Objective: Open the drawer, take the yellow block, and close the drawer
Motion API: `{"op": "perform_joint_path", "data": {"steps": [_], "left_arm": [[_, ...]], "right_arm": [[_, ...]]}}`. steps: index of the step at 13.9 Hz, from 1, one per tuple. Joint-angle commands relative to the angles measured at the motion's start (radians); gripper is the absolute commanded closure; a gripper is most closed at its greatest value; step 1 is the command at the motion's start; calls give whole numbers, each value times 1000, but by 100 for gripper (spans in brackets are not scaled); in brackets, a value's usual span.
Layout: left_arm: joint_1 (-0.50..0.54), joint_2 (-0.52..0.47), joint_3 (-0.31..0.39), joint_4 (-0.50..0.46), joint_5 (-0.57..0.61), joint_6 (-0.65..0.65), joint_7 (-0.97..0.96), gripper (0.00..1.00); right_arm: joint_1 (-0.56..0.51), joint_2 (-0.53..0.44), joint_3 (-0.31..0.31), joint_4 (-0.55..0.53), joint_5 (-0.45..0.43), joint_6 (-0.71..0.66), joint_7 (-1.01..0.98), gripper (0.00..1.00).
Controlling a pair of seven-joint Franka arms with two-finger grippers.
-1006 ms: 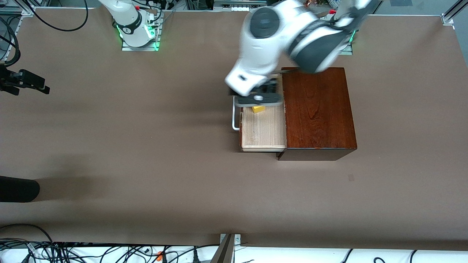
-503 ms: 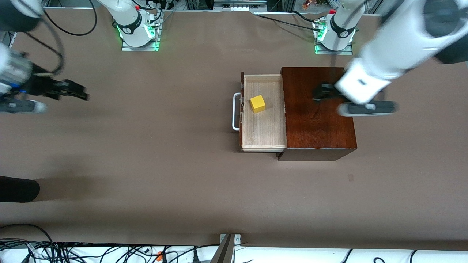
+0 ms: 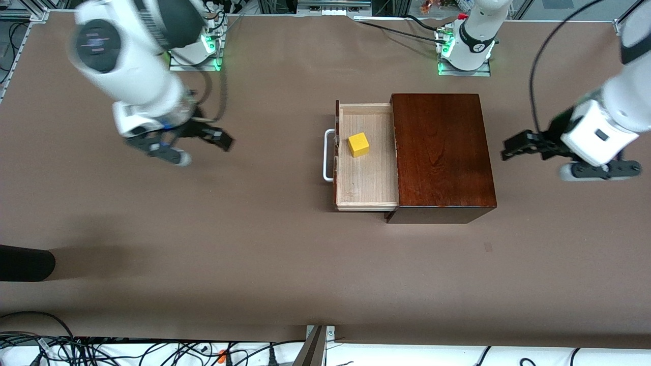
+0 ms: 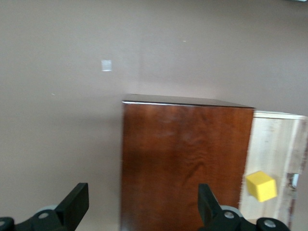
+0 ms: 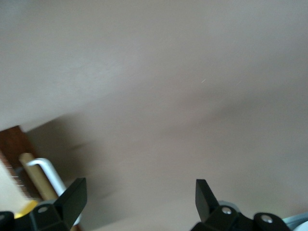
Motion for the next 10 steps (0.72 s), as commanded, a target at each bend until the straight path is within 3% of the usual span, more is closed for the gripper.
{"op": "perform_joint_path", "data": {"steps": [1, 4, 7, 10], "left_arm": [[-50, -34, 115, -7, -24, -23, 126, 0], [-218, -134, 362, -9, -96, -30, 231, 0], [-474, -241, 714, -39, -217, -30, 329, 0], [-700, -304, 939, -75, -231, -34, 332, 0]], "right_arm": [[125, 116, -16, 131, 0, 14, 249, 0], [205, 242, -14, 286, 3, 37, 531, 0], [289, 378, -16, 421, -6, 57, 848, 0], [369, 451, -23, 461, -74, 114, 949, 0]]}}
